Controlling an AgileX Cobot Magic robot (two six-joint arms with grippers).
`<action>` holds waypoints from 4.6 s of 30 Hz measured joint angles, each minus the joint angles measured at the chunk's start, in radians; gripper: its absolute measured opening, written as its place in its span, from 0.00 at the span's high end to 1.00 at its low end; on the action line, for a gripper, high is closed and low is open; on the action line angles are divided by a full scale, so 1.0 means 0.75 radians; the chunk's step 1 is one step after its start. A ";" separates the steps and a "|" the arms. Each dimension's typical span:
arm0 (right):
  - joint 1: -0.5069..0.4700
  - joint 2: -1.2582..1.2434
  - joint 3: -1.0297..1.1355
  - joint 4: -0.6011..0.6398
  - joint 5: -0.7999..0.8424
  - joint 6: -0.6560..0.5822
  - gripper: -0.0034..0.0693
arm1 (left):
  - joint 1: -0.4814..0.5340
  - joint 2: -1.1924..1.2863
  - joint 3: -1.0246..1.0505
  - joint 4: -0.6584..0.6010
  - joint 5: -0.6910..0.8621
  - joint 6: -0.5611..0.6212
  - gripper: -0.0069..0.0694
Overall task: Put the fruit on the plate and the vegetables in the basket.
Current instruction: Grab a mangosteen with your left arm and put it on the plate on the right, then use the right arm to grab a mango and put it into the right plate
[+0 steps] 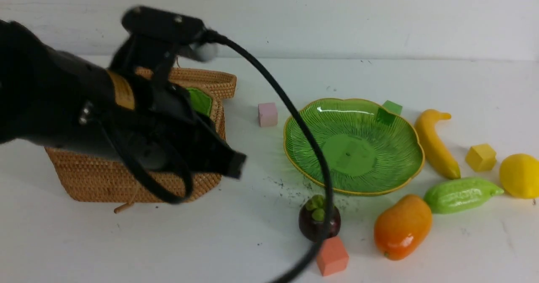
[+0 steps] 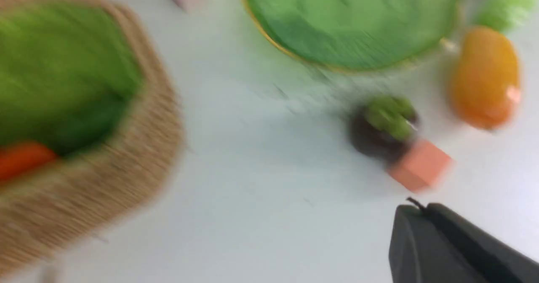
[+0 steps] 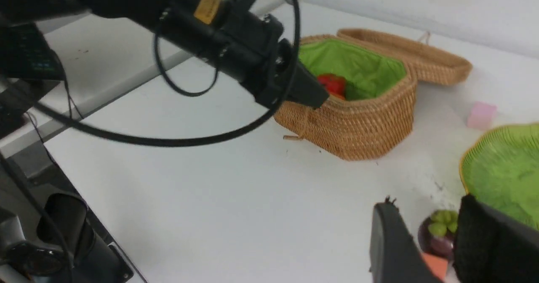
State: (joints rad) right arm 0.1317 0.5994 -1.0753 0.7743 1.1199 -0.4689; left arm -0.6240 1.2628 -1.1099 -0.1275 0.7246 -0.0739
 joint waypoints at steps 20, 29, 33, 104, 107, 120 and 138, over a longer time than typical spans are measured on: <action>0.000 0.000 0.000 -0.216 0.195 0.171 0.63 | -0.277 0.659 -0.291 -0.003 -0.166 -0.141 0.07; 0.000 0.000 0.000 -0.225 0.195 0.155 0.63 | -0.277 0.784 -0.311 0.235 -0.291 -0.354 0.04; 0.000 0.000 0.000 -0.229 0.195 0.147 0.63 | -0.277 0.811 -0.311 0.332 -0.323 -0.430 0.05; 0.000 0.000 0.000 -0.537 -0.084 0.276 0.63 | -0.159 1.083 -0.652 0.721 -0.796 -0.526 0.04; 0.000 0.000 0.000 -0.537 -0.084 0.281 0.63 | -0.159 1.051 -0.652 0.699 -0.772 -0.526 0.03; 0.000 0.097 -0.002 -0.552 0.011 0.456 0.63 | -0.246 0.562 -0.652 0.505 -0.141 -0.527 0.66; 0.150 0.728 -0.002 -0.600 0.028 0.704 0.65 | -0.329 -0.764 0.273 0.420 -0.027 -0.495 0.93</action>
State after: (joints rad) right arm 0.2442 1.1452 -1.0766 0.3246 1.1406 0.0590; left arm -0.8708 0.6902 -0.9054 0.1874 0.7040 -0.4447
